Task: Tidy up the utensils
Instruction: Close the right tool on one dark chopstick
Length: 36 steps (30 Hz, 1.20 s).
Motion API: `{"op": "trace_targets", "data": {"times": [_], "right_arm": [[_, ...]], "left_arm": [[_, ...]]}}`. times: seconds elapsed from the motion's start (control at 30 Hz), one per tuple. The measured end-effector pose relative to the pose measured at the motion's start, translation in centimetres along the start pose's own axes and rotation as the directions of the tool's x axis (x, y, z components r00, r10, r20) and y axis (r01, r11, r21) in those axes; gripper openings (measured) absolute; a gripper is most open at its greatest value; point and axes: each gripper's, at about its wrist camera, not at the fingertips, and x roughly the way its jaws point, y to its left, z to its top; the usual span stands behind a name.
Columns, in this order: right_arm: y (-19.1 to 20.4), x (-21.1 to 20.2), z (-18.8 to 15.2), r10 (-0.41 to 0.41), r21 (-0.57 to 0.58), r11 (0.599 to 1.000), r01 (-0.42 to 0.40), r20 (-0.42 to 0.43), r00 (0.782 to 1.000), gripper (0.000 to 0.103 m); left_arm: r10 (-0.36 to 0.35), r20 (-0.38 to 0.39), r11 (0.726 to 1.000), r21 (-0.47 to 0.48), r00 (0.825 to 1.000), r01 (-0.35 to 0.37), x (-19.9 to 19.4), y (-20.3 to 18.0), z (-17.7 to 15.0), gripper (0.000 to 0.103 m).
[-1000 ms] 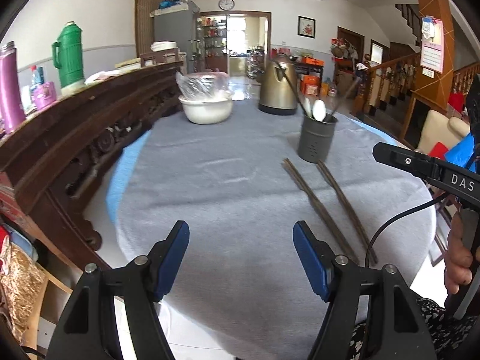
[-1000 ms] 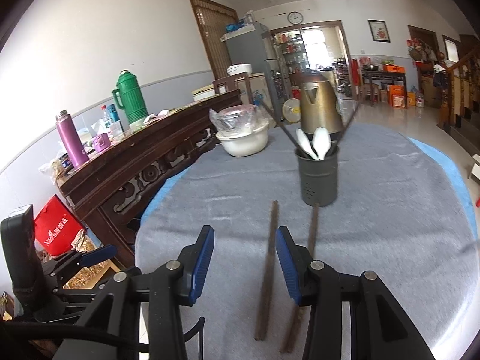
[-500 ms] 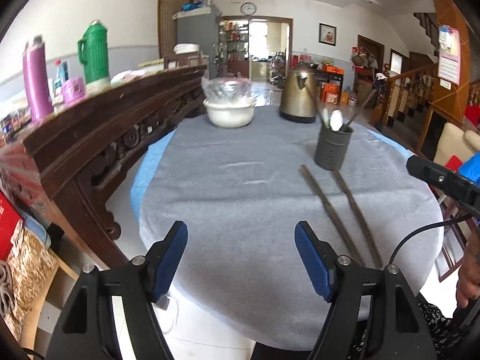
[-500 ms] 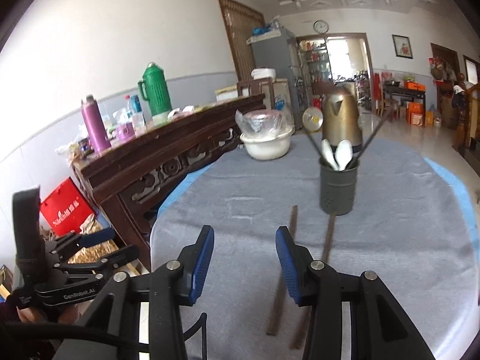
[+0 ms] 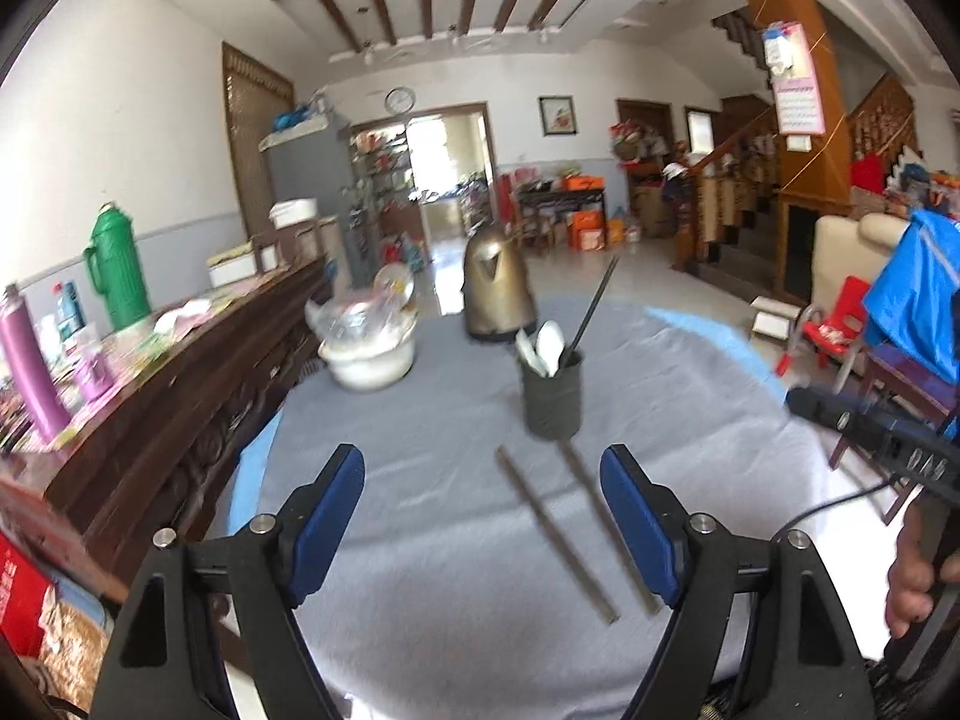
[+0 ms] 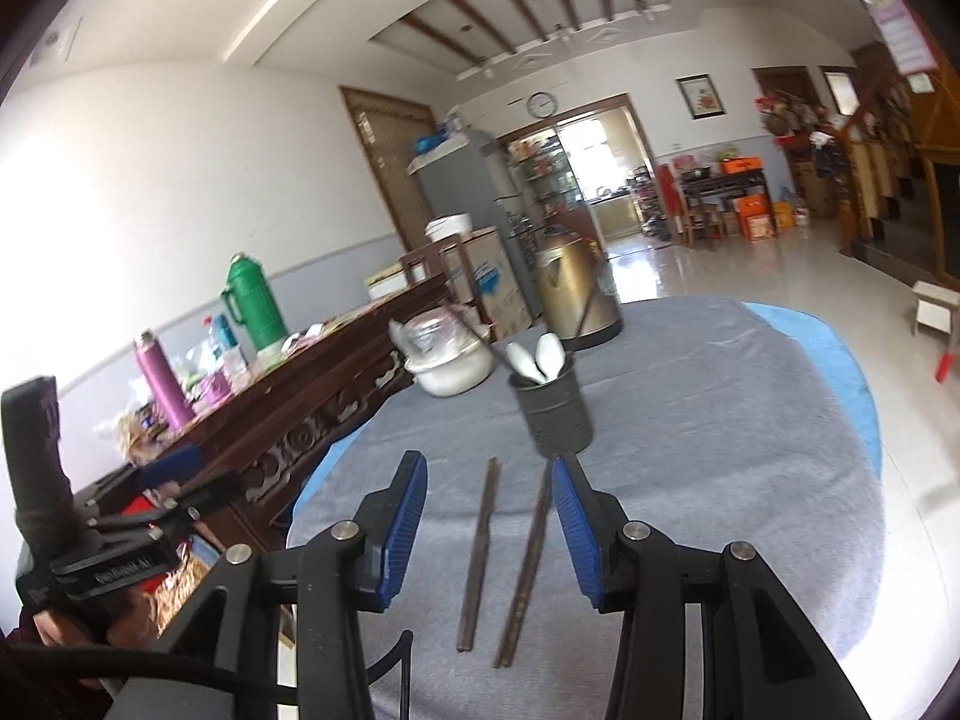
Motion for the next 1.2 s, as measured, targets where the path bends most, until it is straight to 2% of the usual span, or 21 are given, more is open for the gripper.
{"op": "trace_targets", "data": {"times": [0.1,0.33,0.5,0.6,0.73,0.8,0.83,0.9,1.1,1.2], "right_arm": [[-1.2,-0.1,0.5,-0.026,0.036,0.999,0.025,0.011,1.0,0.048],[-4.2,1.3,1.3,-0.097,0.092,0.991,0.098,-0.018,0.995,0.048],[-5.6,4.4,2.7,-0.119,0.105,0.987,0.125,-0.065,0.991,0.048],[-6.7,7.8,4.0,-0.099,0.148,0.982,0.114,-0.105,0.989,0.048],[-7.2,12.9,5.0,-0.04,0.192,0.979,0.076,-0.182,0.982,0.047],[-7.5,16.3,5.1,0.018,0.239,0.97,0.043,-0.248,0.969,0.045],[-7.5,17.5,4.9,0.039,0.256,0.966,0.033,-0.272,0.962,0.04],[-7.3,20.7,4.4,0.075,0.275,0.961,0.025,-0.345,0.936,0.039],[-7.0,27.1,1.2,0.078,0.27,0.96,0.073,-0.51,0.857,0.038],[-7.2,29.0,0.1,0.064,0.264,0.959,0.103,-0.555,0.829,0.035]], "left_arm": [[-0.053,0.014,0.999,-0.006,0.999,0.053,0.4,-0.6,1.8,0.083],[-0.086,0.012,0.996,0.001,0.996,0.086,3.3,-0.9,2.6,0.084],[-0.063,-0.054,0.995,-0.081,0.997,0.059,6.8,2.1,1.6,0.084],[-0.037,-0.119,0.991,-0.132,0.992,0.021,10.0,4.4,0.9,0.084],[-0.051,-0.194,0.979,-0.206,0.98,0.01,13.9,6.7,0.1,0.084],[-0.067,-0.227,0.973,-0.231,0.972,0.013,15.5,7.2,-0.4,0.084],[-0.076,-0.241,0.971,-0.24,0.968,0.016,16.3,7.3,-0.5,0.084],[-0.09,-0.27,0.97,-0.242,0.959,0.023,18.0,7.3,-0.8,0.084],[-0.129,-0.37,0.969,-0.245,0.92,0.038,22.5,6.3,-2.4,0.084],[-0.147,-0.409,0.967,-0.249,0.901,0.045,24.5,6.3,-2.8,0.083]]}}
